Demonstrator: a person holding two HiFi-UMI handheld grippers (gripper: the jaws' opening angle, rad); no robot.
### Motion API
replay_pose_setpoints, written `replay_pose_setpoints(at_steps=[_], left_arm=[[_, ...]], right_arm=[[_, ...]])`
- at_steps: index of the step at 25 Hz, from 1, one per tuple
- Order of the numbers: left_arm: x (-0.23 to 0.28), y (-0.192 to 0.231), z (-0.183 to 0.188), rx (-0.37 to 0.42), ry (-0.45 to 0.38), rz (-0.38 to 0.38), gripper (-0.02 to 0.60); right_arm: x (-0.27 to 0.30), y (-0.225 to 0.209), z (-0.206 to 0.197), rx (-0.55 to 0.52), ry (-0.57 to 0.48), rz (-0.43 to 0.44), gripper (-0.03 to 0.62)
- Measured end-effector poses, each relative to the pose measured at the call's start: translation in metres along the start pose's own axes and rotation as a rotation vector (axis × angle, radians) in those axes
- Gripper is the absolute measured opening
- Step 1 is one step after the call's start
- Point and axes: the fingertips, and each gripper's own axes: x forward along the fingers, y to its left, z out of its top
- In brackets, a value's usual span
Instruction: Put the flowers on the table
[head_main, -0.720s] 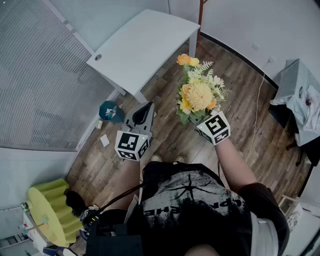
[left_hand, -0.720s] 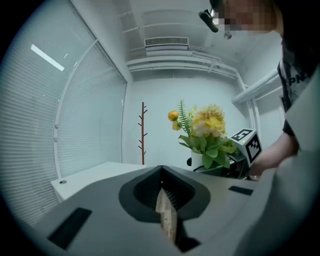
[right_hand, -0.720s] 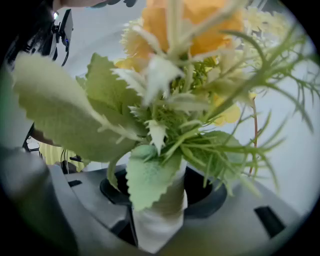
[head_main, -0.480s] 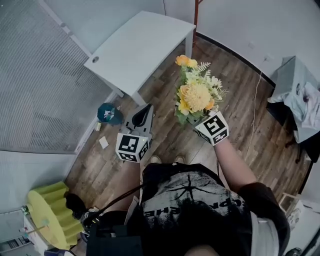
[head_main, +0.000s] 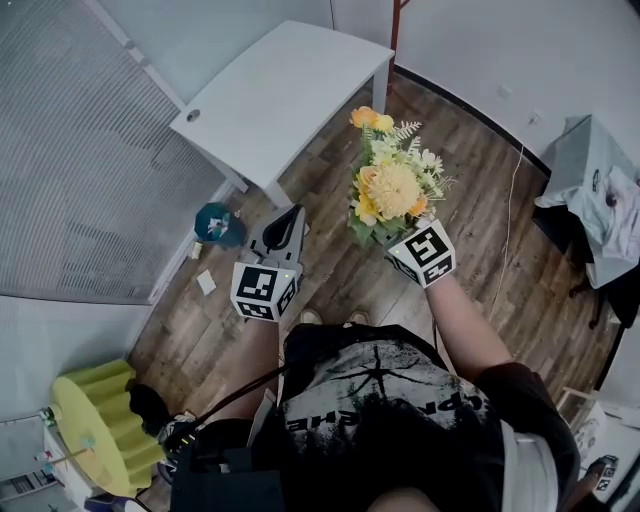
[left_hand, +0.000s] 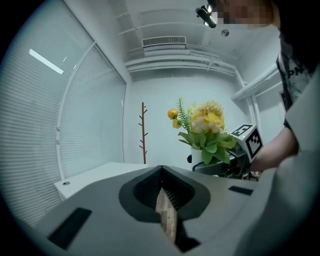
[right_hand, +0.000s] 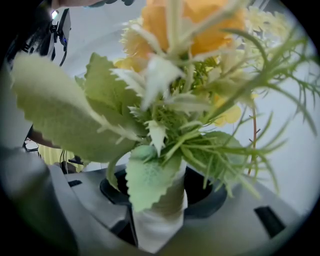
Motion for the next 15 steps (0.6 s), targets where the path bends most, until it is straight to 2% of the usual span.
replay_pose_setpoints(at_steps=[11,15], left_arm=[[0.0,0.004,-0.002,0.033,0.019,0.027,0.014],[0.013,0.034,0.001,0.008,0.037,0.024,0.012]], right_arm=[[0.009,-0.002,-0.006,0.032,0.02,0.012,0.25],[0.04,-0.012,0.003,0.05,0.043,0.022,0.25]])
